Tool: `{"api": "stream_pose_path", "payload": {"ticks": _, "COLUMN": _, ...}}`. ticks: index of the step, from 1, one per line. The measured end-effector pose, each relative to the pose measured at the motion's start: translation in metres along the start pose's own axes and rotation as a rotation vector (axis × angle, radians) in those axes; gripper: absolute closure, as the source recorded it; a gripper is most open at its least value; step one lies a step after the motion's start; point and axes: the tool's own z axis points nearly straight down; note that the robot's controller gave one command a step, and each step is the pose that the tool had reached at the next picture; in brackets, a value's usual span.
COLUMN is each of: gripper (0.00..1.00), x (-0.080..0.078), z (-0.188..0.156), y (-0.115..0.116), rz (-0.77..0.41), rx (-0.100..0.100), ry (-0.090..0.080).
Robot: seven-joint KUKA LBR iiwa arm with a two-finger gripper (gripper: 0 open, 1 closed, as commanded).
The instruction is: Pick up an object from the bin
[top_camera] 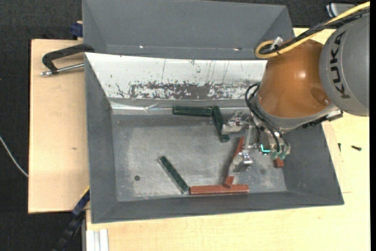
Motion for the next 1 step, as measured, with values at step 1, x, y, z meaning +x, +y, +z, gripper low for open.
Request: {"api": "stream_pose_path", "payload": {"ticks": 1, "gripper": 0.0, "x": -0.0019, "z": -0.0042, "y": 0.0, "rz": 0.0, "rx": 0.0, "ry": -0.009}}
